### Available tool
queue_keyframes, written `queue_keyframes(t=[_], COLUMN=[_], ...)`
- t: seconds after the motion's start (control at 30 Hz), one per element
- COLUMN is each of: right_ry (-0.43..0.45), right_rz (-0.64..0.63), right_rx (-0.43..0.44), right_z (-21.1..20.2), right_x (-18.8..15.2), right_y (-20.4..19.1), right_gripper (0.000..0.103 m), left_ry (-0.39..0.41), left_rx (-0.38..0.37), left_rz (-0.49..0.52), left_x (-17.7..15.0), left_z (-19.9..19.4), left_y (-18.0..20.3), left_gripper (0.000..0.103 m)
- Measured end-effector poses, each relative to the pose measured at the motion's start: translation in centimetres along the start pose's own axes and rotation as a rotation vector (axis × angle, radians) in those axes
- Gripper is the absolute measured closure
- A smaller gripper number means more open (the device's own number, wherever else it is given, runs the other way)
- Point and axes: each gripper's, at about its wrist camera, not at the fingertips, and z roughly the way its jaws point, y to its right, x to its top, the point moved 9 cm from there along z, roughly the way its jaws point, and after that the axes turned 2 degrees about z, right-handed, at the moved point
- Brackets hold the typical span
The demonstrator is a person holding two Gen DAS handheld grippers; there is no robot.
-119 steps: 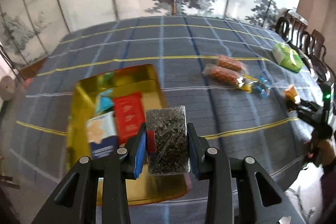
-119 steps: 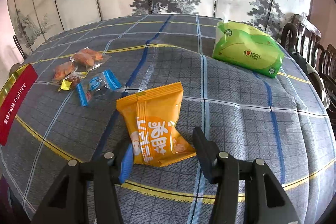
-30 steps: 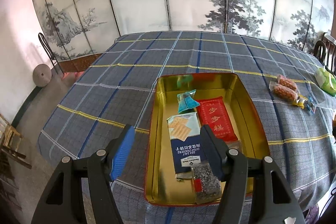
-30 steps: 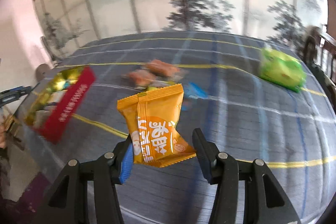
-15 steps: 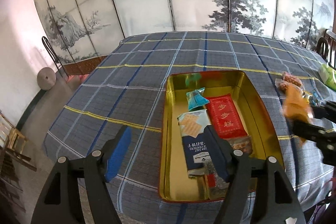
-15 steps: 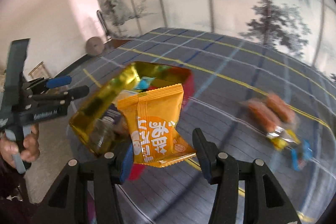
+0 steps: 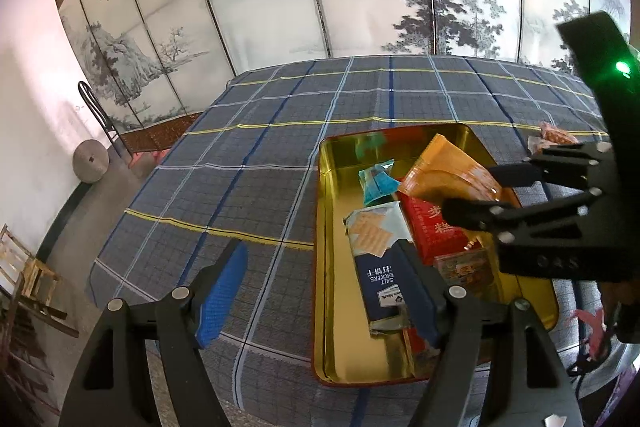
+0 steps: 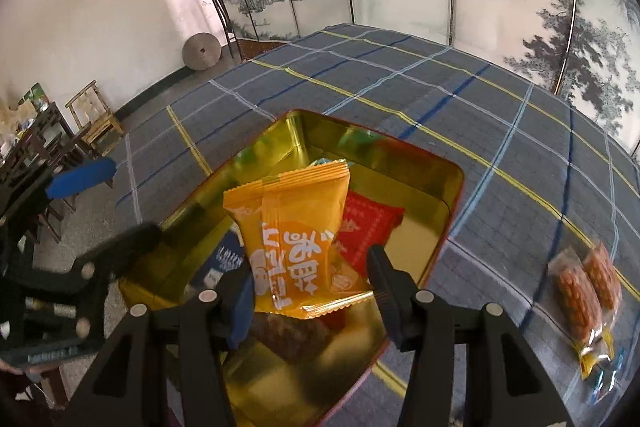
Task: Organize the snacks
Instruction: 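Carry the orange snack bag into the gold tray and open the right tool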
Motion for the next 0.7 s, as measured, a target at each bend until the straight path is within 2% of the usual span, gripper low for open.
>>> queue_keyframes(t=[0.27,0.7], right_ry=[-0.018,-0.037], right_rz=[0.024,0.036], right_rx=[-0.011,-0.017], right_z=[2.0,3.6], right_x=[1.3,1.7], right_y=[0.0,-0.4], right_gripper=[0.050,0.050], left_ry=[-0.005,-0.019], left_rx=[0.004,-0.003], left_rz=[0.003,-0.010], left_x=[-0.2,-0.5], left_z=[0.1,0.9], left_y=[0.0,-0.9], left_gripper=[0.032,0.031])
